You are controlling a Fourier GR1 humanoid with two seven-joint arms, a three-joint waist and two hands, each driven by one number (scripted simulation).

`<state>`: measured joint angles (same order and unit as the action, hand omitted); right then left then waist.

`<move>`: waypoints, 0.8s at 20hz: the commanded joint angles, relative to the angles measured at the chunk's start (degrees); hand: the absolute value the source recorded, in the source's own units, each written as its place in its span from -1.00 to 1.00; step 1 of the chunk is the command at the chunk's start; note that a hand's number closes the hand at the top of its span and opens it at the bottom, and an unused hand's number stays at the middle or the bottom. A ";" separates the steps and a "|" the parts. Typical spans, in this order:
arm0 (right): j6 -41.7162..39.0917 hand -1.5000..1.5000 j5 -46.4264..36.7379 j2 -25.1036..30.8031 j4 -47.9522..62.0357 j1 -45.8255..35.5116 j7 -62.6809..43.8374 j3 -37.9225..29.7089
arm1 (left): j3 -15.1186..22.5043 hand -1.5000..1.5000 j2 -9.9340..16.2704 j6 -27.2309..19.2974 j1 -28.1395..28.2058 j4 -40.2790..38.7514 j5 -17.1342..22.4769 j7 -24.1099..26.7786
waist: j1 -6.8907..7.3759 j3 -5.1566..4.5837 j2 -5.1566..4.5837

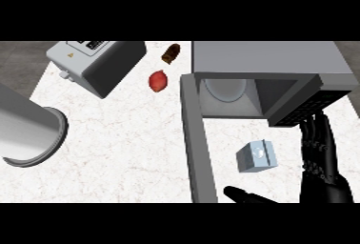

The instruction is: Pick up the milk, place it into the microwave and close the microwave

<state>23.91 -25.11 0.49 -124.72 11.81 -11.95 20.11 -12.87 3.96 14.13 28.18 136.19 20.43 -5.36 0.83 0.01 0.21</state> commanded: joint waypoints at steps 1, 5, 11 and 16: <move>2.55 -1.00 4.83 -0.18 7.88 3.01 8.06 -3.93 | -0.63 -1.00 -1.62 1.12 3.14 6.54 5.82 -0.51 | -0.07 0.08 -0.07; 3.71 -1.00 6.43 0.86 13.08 3.87 11.09 -7.33 | -2.81 -1.00 -0.73 3.96 6.05 8.58 10.10 -0.34 | 0.41 0.10 0.00; 2.91 -1.00 12.47 0.48 21.65 7.15 21.03 -10.07 | -1.78 -1.00 -3.68 5.95 8.83 8.07 8.33 1.78 | 0.05 0.09 0.03; 2.38 -1.00 15.54 0.02 30.50 8.50 28.40 -12.61 | -3.96 -1.00 -3.84 10.26 14.64 7.86 10.94 5.94 | 0.74 0.07 0.19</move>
<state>26.50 -11.59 0.94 -99.74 18.41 11.03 8.84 -17.12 2.10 22.03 36.78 135.79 23.54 -0.72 1.25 0.10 0.28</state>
